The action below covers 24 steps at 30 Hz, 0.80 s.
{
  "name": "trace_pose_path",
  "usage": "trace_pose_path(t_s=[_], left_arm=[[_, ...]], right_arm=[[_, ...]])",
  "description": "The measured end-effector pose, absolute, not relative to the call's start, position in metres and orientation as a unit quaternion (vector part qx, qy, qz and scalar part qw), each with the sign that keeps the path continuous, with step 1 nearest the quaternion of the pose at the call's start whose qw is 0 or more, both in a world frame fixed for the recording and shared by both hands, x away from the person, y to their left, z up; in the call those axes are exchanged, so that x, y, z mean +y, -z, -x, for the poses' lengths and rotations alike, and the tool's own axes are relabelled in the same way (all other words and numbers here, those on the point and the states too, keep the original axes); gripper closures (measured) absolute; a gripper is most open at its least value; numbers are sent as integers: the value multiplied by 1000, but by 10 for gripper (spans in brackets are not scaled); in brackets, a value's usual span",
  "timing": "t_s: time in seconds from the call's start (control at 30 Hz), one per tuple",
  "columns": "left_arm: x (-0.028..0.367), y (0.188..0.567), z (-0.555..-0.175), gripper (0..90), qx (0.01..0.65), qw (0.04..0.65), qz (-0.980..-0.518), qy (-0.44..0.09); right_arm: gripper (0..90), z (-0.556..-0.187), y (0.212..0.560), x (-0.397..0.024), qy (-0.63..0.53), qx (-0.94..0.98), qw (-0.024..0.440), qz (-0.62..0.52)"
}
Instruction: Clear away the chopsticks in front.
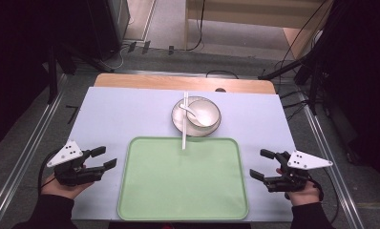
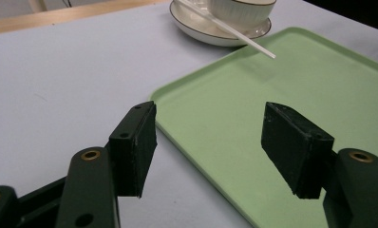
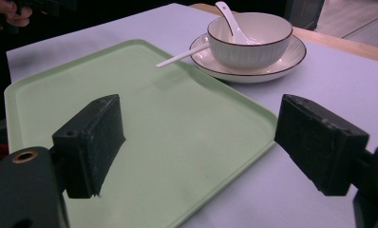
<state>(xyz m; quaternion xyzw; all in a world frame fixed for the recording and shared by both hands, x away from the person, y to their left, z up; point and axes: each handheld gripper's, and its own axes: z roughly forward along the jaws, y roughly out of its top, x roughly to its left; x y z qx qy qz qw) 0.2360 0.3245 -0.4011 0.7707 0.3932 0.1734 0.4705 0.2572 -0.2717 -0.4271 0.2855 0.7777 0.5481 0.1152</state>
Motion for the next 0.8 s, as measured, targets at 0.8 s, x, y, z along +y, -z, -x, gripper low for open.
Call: trace_pose_path(t_s=[0.8], left_arm=[[324,403,-237,366,403,472,-769,-153]], right_arm=[[171,-257,427,-271,-546,780,114,-284]])
